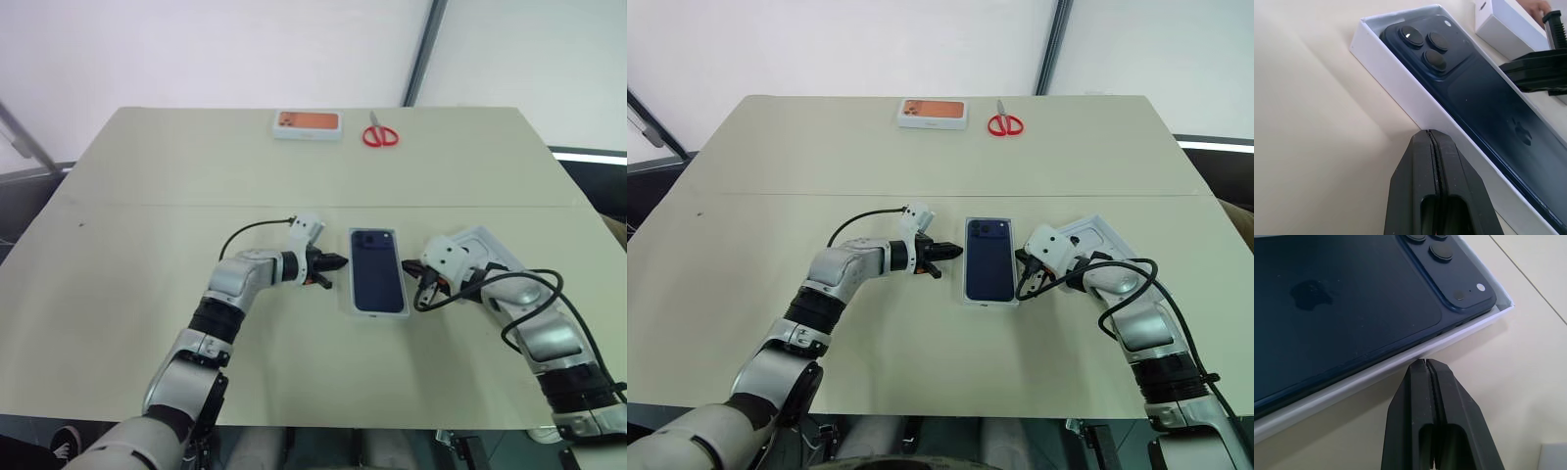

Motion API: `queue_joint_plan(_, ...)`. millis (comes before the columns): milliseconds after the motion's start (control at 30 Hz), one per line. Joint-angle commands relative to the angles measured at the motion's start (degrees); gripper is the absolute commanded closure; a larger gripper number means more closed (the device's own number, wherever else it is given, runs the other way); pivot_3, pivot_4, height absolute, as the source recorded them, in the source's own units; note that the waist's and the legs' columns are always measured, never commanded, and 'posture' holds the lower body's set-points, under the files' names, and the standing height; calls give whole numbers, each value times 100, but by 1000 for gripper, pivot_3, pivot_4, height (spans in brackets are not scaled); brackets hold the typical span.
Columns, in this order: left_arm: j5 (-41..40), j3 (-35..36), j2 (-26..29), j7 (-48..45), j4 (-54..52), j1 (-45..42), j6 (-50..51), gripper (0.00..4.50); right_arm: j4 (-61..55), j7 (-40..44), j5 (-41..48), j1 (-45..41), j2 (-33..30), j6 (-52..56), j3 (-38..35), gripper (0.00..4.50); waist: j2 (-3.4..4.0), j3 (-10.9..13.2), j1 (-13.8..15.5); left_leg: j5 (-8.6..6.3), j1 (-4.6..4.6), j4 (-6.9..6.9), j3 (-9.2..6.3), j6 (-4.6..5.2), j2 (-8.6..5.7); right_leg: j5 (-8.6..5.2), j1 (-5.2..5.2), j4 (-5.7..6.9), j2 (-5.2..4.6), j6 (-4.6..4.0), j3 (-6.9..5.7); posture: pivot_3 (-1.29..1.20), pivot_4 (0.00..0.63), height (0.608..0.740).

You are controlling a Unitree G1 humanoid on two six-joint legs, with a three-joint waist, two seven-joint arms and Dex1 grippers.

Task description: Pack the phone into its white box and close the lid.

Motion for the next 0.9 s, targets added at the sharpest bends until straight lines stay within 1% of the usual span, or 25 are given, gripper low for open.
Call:
queue_joint_plan(33, 28, -54, -181, -120, 8, -143, -59, 4459, -360, 29, 83, 55, -132, -19, -157, 4466, 0, 0, 13, 0, 0, 0, 0, 0, 0, 0, 0, 0, 0, 0, 0, 0, 150, 740)
queue_joint_plan(167, 37, -96, -156, -228, -207, -38, 18, 4459, -361, -29, 104, 138, -166, -34, -257, 4466, 0, 0, 7, 0, -2, 1, 0, 1, -3, -1, 0, 0, -2, 2, 0, 0, 150, 740)
queue_joint_plan(267, 44, -119, -39, -296, -450, 97, 108, 4459, -384, 0, 98, 146, -229, -69, -285, 4466, 0, 0, -3, 0, -2, 0, 0, 0, -2, -2, -1, 1, -2, 3, 1, 0, 150, 740)
queue_joint_plan(433, 80, -91, 95, -248, -708, 189, 212, 4459, -462, 11, 134, 126, -306, -8, -326, 4466, 0, 1, -4, 0, -2, -1, -1, 0, -1, -1, -3, 2, 0, 3, 1, 0, 150, 740)
queue_joint_plan(500, 60, -31, 164, -183, -957, 257, 227, 4459, -594, 111, 290, 110, -357, 161, -413, 4466, 0, 1, -4, 0, -2, -1, -1, 0, -1, -2, -2, 2, -1, 3, 1, 0, 150, 740)
queue_joint_plan(567, -109, 119, 285, -241, -1173, 298, 420, 3921, -826, 260, 879, 43, -306, 890, -718, 3925, 0, 2, -4, 0, -3, -1, -1, 0, -1, -2, -3, 2, -1, 3, 1, 0, 150, 740)
queue_joint_plan(633, -194, 245, 355, -255, -1292, 320, 431, 3168, -944, 286, 1065, 3, -350, 1205, -844, 3135, 0, 2, -12, 0, -4, -1, -2, 0, 1, -2, -4, 2, 0, 3, 1, 0, 150, 740)
queue_joint_plan(767, -246, 416, 796, -592, -1708, 443, -55, 1046, -1239, 178, 1161, -71, -657, 1853, -1052, 922, 5, 5, -16, 0, -7, -2, -2, 0, 1, -2, -8, 1, 0, 2, 1, 0, 150, 740)
queue_joint_plan(833, -358, 466, 991, -845, -1808, 501, -156, 74, -1372, 125, 1266, -88, -705, 2074, -1134, 3, 6, 6, -13, 0, -9, -5, -2, 0, 2, -2, -10, 1, -1, 2, 1, 0, 150, 740)
queue_joint_plan(900, -371, 498, 1192, -1113, -1875, 559, -415, 27, -1467, 113, 1340, -49, -774, 2246, -1199, 0, 5, 6, -9, 0, -9, -6, -1, 0, 2, -2, -11, 0, -1, 1, 1, 0, 150, 740)
